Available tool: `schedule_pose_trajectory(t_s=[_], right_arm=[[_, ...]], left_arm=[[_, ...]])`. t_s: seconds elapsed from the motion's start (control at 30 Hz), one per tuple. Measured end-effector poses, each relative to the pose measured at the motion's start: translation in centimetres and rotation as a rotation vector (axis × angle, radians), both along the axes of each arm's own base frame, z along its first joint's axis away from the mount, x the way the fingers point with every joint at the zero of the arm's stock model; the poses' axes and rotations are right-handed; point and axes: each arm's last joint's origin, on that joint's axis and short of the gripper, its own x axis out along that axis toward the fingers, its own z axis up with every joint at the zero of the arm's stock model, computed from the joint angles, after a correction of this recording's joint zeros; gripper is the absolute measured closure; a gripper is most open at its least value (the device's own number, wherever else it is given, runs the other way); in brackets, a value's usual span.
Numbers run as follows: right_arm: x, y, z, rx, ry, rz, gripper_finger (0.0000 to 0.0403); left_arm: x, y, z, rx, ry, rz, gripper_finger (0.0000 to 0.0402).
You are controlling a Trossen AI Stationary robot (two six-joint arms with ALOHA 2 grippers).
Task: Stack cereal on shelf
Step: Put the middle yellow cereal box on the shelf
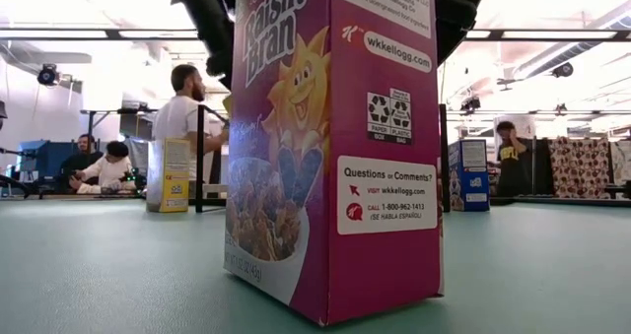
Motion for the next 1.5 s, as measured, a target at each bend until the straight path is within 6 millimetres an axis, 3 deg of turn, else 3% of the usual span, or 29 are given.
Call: schedule_pose_trajectory(t_s=[0.67, 1.23, 1.5], right_arm=[[0.0, 0.0, 0.0, 0.000, 0.000, 0.000, 0.0158], [0.0, 0.0, 0.0, 0.000, -0.001, 0.000, 0.0158], [0.0, 0.0, 0.0, 0.001, -0.001, -0.001, 0.0158]], left_arm=[[3.6, 8.6, -0.5, -0.199, 0.194, 0.029, 0.0266], [4.5, 13.7, -1.7, -0.216, 0.195, 0.078, 0.0265], [4.9, 15.1, -1.6, -0.262, 0.240, 0.096, 0.0264]])
